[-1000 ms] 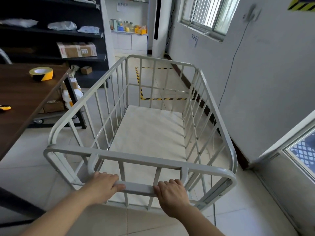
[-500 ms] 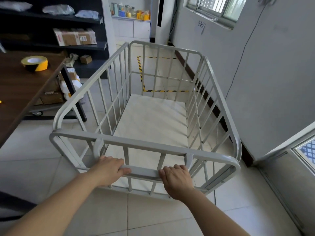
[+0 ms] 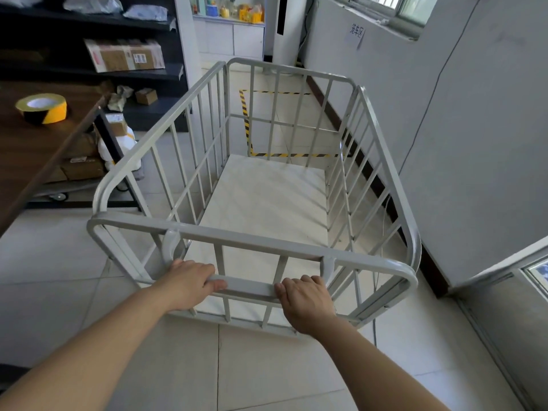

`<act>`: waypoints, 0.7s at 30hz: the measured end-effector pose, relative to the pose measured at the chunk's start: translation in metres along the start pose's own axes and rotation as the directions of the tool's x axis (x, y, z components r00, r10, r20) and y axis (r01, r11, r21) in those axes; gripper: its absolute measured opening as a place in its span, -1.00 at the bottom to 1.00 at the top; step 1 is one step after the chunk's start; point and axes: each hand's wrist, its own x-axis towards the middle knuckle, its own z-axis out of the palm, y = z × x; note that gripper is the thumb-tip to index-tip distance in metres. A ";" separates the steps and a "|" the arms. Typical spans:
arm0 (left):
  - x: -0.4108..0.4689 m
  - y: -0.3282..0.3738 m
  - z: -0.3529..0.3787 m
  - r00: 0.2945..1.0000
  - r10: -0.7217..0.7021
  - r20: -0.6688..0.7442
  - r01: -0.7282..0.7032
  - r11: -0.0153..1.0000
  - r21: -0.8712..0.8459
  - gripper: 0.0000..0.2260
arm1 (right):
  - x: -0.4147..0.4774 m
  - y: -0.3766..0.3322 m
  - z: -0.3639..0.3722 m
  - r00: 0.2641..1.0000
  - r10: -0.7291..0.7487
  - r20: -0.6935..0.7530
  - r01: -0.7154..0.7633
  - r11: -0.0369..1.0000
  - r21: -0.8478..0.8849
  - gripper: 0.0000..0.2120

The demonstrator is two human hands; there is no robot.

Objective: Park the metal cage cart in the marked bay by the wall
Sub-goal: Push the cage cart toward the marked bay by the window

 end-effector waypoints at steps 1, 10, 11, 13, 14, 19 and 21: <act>0.006 -0.001 -0.002 1.000 0.001 -0.002 -0.001 1.000 0.004 -0.65 | 0.005 0.003 -0.001 1.000 -0.004 -0.003 0.004 1.000 -0.006 -0.57; 0.059 -0.007 -0.020 1.000 0.010 -0.001 -0.010 1.000 -0.018 -0.66 | 0.052 0.031 -0.007 0.999 -0.029 -0.025 0.029 0.999 0.013 -0.50; 0.066 -0.008 -0.023 1.000 0.010 0.000 -0.010 1.000 -0.023 -0.66 | 0.058 0.035 -0.007 0.999 -0.030 -0.032 0.031 0.999 0.014 -0.45; 0.081 -0.011 -0.027 1.000 0.004 -0.001 -0.004 0.999 -0.033 -0.66 | 0.072 0.043 -0.010 0.999 -0.030 -0.030 0.031 0.999 0.022 -0.39; 0.089 -0.012 -0.030 1.000 0.002 -0.005 -0.002 0.999 -0.037 -0.65 | 0.079 0.047 -0.012 0.999 -0.031 -0.021 0.032 0.999 0.027 -0.36; 0.129 -0.015 -0.047 1.000 0.008 -0.012 -0.008 0.999 -0.035 -0.63 | 0.118 0.069 -0.021 0.999 -0.022 0.033 0.021 0.999 0.028 -0.29; 0.147 -0.017 -0.053 0.999 0.023 -0.025 -0.024 0.999 -0.030 -0.64 | 0.134 0.078 -0.025 0.999 -0.014 0.047 0.013 1.000 0.024 -0.26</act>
